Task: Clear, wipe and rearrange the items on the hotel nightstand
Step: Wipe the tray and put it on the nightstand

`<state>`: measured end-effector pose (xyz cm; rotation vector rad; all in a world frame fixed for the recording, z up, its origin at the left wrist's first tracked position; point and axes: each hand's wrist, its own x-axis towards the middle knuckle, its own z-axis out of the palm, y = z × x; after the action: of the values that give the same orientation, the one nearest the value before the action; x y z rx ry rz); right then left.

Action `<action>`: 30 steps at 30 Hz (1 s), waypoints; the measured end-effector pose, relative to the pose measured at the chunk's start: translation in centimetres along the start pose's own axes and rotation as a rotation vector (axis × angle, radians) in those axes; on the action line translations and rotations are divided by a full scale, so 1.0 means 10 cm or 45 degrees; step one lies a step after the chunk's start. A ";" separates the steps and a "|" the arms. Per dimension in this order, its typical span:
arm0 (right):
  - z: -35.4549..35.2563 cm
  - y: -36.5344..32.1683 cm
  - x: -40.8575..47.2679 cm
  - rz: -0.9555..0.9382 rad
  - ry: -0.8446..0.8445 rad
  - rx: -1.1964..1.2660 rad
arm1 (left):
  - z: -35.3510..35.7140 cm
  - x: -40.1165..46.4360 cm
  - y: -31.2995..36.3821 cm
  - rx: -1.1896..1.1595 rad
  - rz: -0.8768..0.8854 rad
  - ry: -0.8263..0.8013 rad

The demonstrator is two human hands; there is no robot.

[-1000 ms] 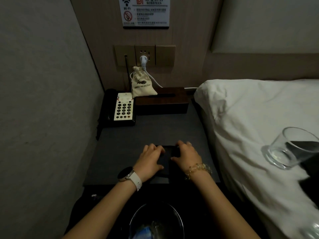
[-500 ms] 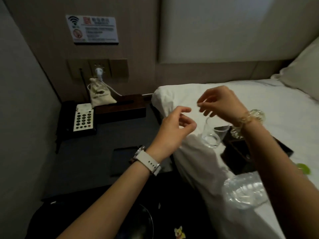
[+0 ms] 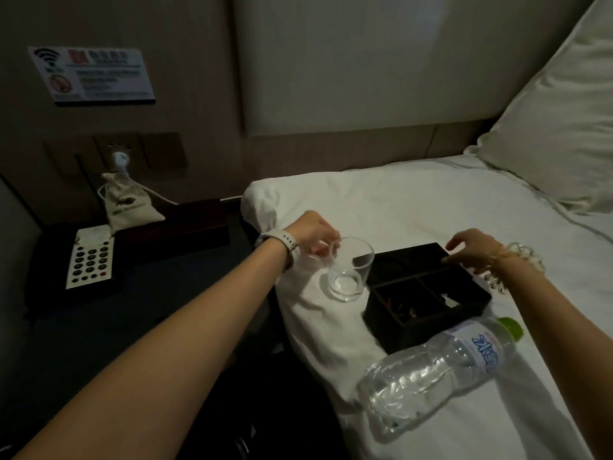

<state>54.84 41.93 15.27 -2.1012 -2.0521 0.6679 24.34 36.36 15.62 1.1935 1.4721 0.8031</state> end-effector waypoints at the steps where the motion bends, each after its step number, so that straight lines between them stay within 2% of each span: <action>1: 0.02 0.03 0.04 0.010 -0.017 -0.017 | 0.02 0.06 -0.01 0.039 -0.026 -0.052; 5: 0.08 0.07 0.17 0.015 -0.015 -0.046 | 0.07 0.28 -0.09 0.119 -0.143 -0.236; 10: 0.12 0.08 0.26 0.033 -0.014 0.002 | 0.10 0.45 -0.16 0.213 -0.148 -0.353; 24: 0.11 0.03 0.20 0.064 0.007 0.076 | 0.20 0.46 -0.20 0.025 -0.111 -0.352; 28: 0.07 0.00 0.19 0.089 0.031 0.155 | 0.20 0.44 -0.23 -0.221 -0.087 -0.327; 30: 0.03 -0.03 0.19 0.094 0.089 0.203 | 0.22 0.44 -0.22 -0.315 -0.070 -0.248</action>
<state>54.44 43.70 14.68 -2.0871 -1.8285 0.7313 25.97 39.71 11.70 1.0101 1.2035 0.7839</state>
